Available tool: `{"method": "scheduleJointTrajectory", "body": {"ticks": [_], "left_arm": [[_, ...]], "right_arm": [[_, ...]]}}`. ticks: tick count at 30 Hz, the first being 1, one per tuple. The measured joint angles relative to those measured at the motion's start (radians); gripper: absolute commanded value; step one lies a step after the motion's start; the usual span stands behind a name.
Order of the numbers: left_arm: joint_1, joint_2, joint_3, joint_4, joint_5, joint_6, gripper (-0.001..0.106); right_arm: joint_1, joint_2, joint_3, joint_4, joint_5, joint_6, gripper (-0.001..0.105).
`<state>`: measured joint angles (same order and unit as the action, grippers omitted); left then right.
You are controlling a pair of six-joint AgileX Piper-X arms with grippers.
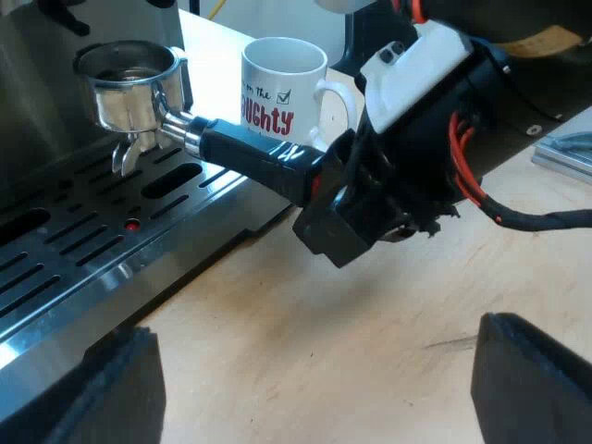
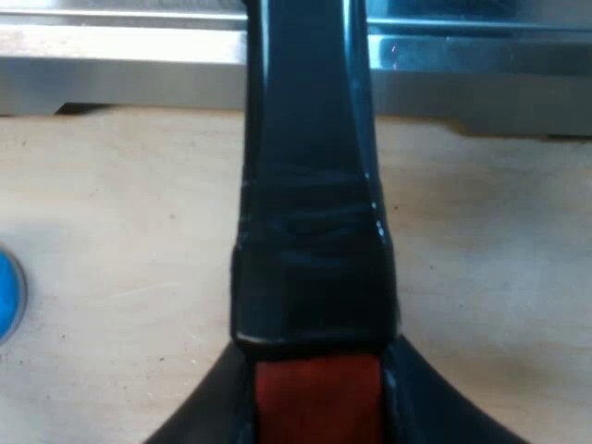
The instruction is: Grind coffee beans and then tamp
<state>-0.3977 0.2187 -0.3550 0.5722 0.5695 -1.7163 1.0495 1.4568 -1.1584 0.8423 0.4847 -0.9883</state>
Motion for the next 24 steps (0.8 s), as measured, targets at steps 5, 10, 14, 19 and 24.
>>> {"method": "scheduleJointTrajectory", "body": {"ticks": [5, 10, 14, 19, 24], "left_arm": [[0.000, 0.000, 0.000, 0.000, 0.000, 0.000, 0.069], [0.000, 0.000, 0.000, 0.000, 0.000, 0.000, 0.069], [0.000, 0.000, 0.000, 0.000, 0.000, 0.000, 0.069], [0.000, 0.000, 0.000, 0.000, 0.000, 0.000, 0.069], [0.000, 0.000, 0.000, 0.000, 0.000, 0.000, 0.069]], "right_arm": [[0.028, 0.000, 0.000, 0.034, 0.036, 0.032, 0.000], [0.081, -0.012, 0.000, 0.037, 0.069, 0.037, 0.000], [0.096, -0.018, 0.000, 0.037, 0.069, 0.049, 0.000], [0.114, -0.037, 0.002, 0.042, 0.069, 0.059, 0.000], [0.143, -0.092, 0.037, 0.042, 0.083, 0.062, 0.000]]}}
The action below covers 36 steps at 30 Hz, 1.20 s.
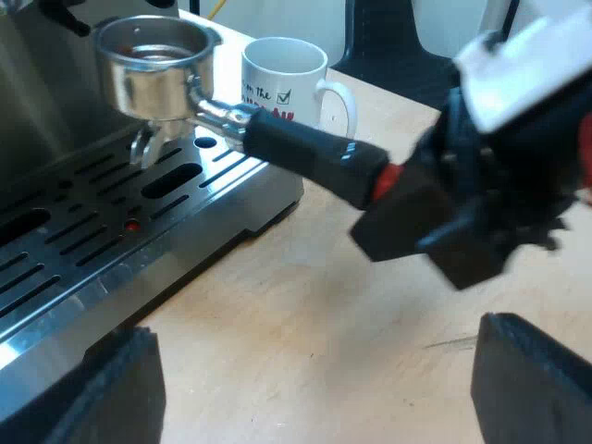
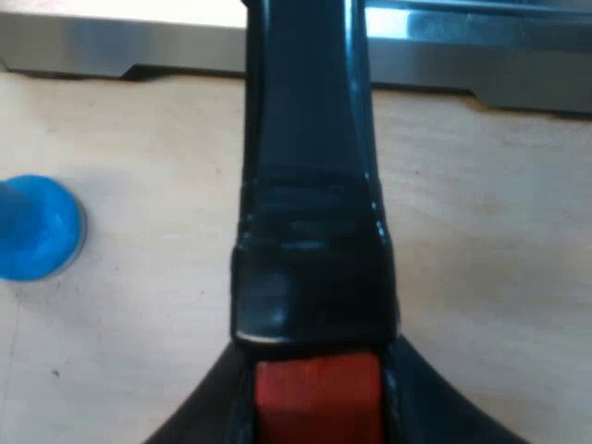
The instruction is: Grind coffee beans and then tamp
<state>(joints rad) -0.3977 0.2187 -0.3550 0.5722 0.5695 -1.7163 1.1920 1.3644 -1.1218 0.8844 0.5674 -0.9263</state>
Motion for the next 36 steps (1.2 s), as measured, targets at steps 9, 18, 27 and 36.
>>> {"method": "scheduleJointTrajectory", "body": {"ticks": [9, 18, 27, 36], "left_arm": [[0.000, 0.000, 0.000, 0.000, 0.000, 0.000, 0.069], [0.000, 0.000, 0.000, 0.000, 0.000, 0.000, 0.069], [0.000, 0.000, 0.000, 0.002, 0.000, 0.000, 0.069], [0.000, 0.000, 0.000, 0.002, 0.000, 0.000, 0.069]], "right_arm": [[0.081, -0.115, 0.116, -0.012, 0.018, 0.000, 0.000], [0.187, -0.203, 0.202, -0.015, 0.031, -0.025, 0.000], [0.231, -0.221, 0.272, -0.103, -0.003, -0.106, 0.000], [0.218, -0.221, 0.368, -0.303, -0.121, -0.232, 0.000]]}}
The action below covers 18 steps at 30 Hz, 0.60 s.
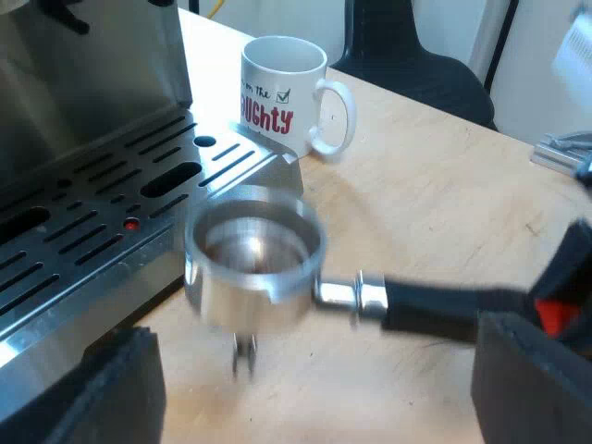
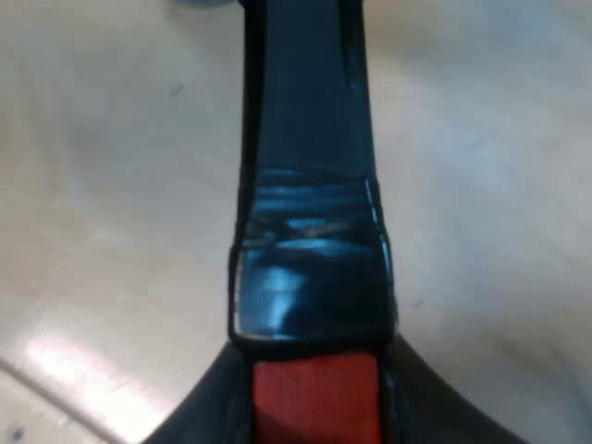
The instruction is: Grind coffee beans and then tamp
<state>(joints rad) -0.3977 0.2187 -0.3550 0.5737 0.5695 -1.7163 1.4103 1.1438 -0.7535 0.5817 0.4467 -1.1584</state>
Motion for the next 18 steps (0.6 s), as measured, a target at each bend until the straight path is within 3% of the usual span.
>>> {"method": "scheduleJointTrajectory", "body": {"ticks": [18], "left_arm": [[0.000, 0.000, 0.000, 0.000, 0.000, 0.000, 0.069]], "right_arm": [[-0.127, -0.002, 0.142, -0.129, -0.036, -0.083, 0.000]]}}
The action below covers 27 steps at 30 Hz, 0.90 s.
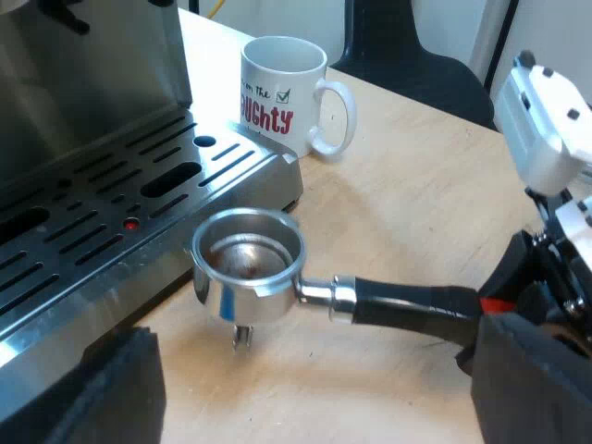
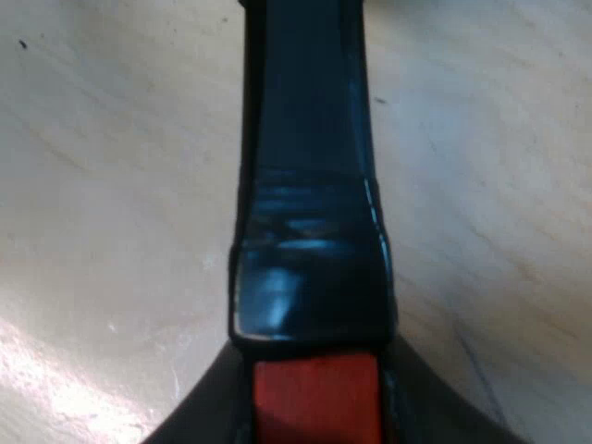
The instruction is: Grind coffee beans and then tamp
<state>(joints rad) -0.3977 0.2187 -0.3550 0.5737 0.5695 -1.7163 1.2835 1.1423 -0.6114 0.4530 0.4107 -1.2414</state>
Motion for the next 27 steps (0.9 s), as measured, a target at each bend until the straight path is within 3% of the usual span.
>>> {"method": "scheduleJointTrajectory", "body": {"ticks": [11, 21, 27], "left_arm": [[0.000, 0.000, 0.000, 0.065, -0.024, 0.016, 0.069], [0.000, 0.000, 0.022, 0.089, -0.036, 0.034, 0.069], [0.000, 0.000, 0.022, 0.096, -0.076, 0.051, 0.069]], "right_arm": [[0.000, 0.000, 0.080, -0.068, -0.002, 0.000, 0.000], [0.000, 0.057, 0.083, -0.107, -0.007, 0.000, 0.000], [0.000, 0.093, 0.083, -0.135, -0.018, 0.000, 0.000]]}}
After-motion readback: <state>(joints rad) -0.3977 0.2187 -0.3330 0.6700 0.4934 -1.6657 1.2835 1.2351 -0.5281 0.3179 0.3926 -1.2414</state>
